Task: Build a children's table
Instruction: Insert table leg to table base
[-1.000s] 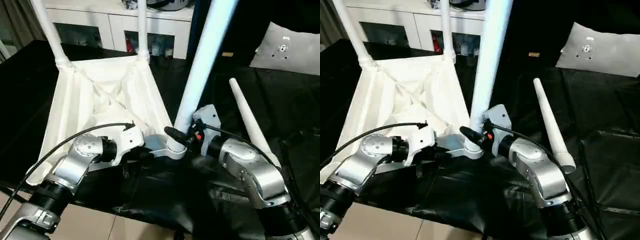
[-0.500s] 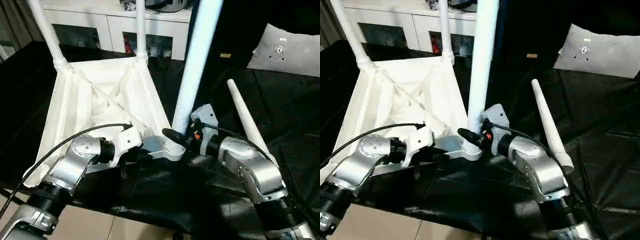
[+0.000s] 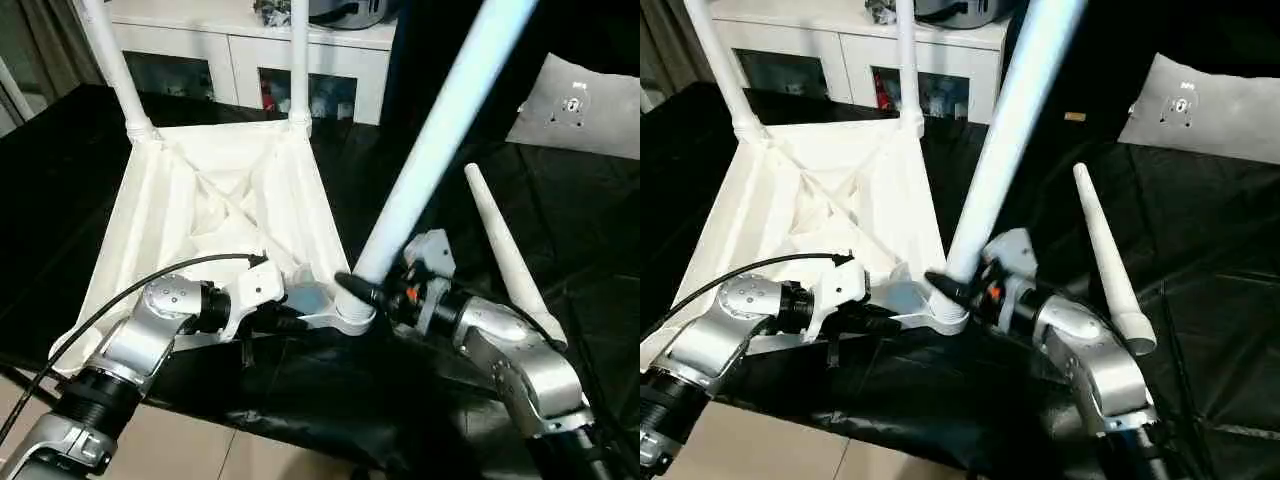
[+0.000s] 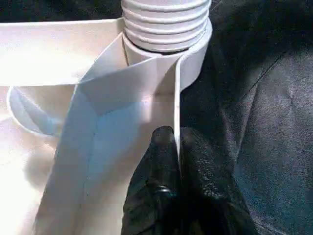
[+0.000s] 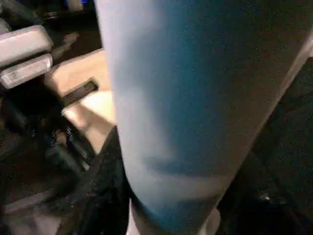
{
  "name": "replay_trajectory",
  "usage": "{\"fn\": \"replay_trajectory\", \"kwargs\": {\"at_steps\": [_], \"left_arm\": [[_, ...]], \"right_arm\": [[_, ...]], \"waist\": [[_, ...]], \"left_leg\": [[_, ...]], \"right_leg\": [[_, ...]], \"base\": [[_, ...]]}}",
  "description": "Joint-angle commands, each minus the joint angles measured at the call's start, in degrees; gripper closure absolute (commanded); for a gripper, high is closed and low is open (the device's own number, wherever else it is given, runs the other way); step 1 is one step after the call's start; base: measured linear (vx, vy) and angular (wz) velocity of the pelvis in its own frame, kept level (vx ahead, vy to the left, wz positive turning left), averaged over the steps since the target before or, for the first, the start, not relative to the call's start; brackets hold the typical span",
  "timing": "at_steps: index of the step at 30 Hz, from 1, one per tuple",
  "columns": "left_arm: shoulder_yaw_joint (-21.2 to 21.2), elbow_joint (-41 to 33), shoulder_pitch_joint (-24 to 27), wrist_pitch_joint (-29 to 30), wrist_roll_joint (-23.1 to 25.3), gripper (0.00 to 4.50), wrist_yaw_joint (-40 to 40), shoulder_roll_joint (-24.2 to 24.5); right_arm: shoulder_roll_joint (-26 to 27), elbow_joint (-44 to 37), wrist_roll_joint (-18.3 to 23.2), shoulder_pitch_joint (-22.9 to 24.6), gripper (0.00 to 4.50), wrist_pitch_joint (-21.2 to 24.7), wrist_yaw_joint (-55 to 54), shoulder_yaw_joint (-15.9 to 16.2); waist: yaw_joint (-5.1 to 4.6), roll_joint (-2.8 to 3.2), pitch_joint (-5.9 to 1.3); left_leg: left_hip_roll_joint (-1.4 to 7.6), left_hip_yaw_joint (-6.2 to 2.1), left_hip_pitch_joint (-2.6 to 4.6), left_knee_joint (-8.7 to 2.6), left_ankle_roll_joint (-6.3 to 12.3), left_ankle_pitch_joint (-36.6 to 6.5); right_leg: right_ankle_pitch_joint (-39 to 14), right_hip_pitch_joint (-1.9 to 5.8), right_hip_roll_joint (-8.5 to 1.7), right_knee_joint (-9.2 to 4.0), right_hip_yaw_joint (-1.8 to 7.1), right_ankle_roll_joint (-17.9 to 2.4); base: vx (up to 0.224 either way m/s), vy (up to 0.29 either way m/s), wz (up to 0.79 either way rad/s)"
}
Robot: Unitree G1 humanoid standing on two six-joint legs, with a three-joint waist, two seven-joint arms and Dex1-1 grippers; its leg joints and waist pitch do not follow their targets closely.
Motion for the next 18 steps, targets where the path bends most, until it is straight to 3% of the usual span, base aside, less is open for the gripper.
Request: {"fn": "replay_trajectory", "kwargs": {"at_steps": [1, 2, 4, 7, 9, 10, 15, 16, 17, 18], "left_arm": [[0.8, -0.1, 0.0, -0.6, -0.7, 4.50, -0.1, 0.4], [0.7, 0.0, 0.0, -0.7, -0.6, 4.50, -0.2, 0.5], [0.6, 0.2, -0.2, -0.9, -0.4, 4.50, -0.5, 0.5], [0.4, 0.6, -0.5, -1.3, -0.2, 4.50, -1.1, 0.6], [0.3, 1.0, -1.1, -1.7, -0.3, 4.50, -2.0, 0.8], [0.3, 1.1, -1.3, -1.8, -0.4, 4.50, -2.3, 0.9], [-0.7, 2.3, -3.2, -3.0, -0.5, 4.50, -5.7, 1.3], [-0.8, 3.2, -4.0, -3.4, -0.5, 4.50, -6.4, 1.2], [-0.9, 3.8, -4.8, -3.6, -0.5, 4.50, -7.0, 1.2], [-1.0, 4.8, -5.7, -4.1, -0.2, 4.50, -7.2, 1.1]], "right_arm": [[-2.3, 4.0, -5.6, 2.0, 2.61, 1.4, 1.3, 4.4], [-2.6, 4.1, -6.0, 1.8, 2.61, 1.1, 1.7, 5.0], [-2.8, 4.2, -6.0, 1.6, 2.61, 1.0, 2.7, 5.8], [-2.5, 5.0, -5.2, 1.3, 2.61, 1.3, 4.3, 6.7], [-2.2, 6.5, -4.2, 0.9, 2.61, 1.1, 6.7, 7.5], [-2.0, 6.9, -3.9, 0.7, 2.61, 1.2, 7.3, 7.7], [-1.1, 10.2, -1.3, -1.6, 2.61, 3.4, 13.5, 9.3], [-1.2, 10.5, -0.8, -1.9, 2.61, 4.5, 15.3, 10.0], [-1.5, 10.5, -0.5, -2.0, 2.61, 5.4, 16.9, 10.7], [-1.9, 10.6, -0.8, -2.0, 2.61, 5.7, 18.0, 11.7]], "waist": [[0.39, -0.20, -3.20], [0.36, 0.09, -3.10], [0.30, -0.19, -2.97], [0.19, 0.00, -2.94], [0.06, 0.01, -2.66], [0.09, 0.45, -2.31], [-0.49, 0.40, -1.61], [-0.57, 0.40, -1.79], [-0.55, 0.47, -1.18], [-0.56, 0.40, -1.11]], "left_leg": [[3.14, -0.16, -1.94, -4.54, 3.60, -0.3], [3.10, -0.19, -1.92, -4.57, 3.75, -0.4], [3.14, -0.14, -1.94, -4.59, 4.04, -0.9], [3.23, -0.24, -2.00, -4.62, 4.48, -0.8], [3.16, -0.20, -1.92, -4.71, 4.78, -2.1], [3.15, -0.25, -1.94, -4.82, 4.71, -2.6], [3.14, -0.36, -2.02, -5.13, 4.85, -4.9], [3.26, -0.42, -1.92, -5.11, 5.00, -4.8], [3.34, -0.43, -1.95, -5.32, 5.21, -4.9], [3.29, -0.36, -1.85, -5.36, 5.33, -5.4]], "right_leg": [[-18.8, 4.47, -4.76, -3.55, 3.16, -9.2], [-18.4, 4.33, -4.75, -3.51, 3.17, -9.6], [-18.4, 4.34, -4.76, -3.58, 3.26, -9.8], [-17.0, 4.40, -4.71, -3.43, 3.23, -10.5], [-18.3, 4.28, -4.69, -3.72, 3.19, -10.6], [-18.9, 4.12, -4.70, -3.81, 3.21, -10.5], [-20.1, 3.99, -4.55, -4.24, 3.21, -10.7], [-19.2, 4.13, -4.65, -4.03, 3.24, -11.0], [-18.7, 3.83, -4.59, -4.14, 3.27, -11.3], [-19.2, 3.91, -4.51, -4.26, 3.30, -11.2]], "base": [[0.000, 0.000, 0.00], [0.000, 0.000, 0.00], [0.000, 0.000, 0.00], [0.000, 0.000, 0.00], [0.000, 0.000, 0.00], [0.000, 0.000, 0.00], [0.000, 0.000, 0.00], [0.000, 0.000, 0.00], [0.000, 0.000, 0.00], [0.000, 0.000, 0.00]]}}
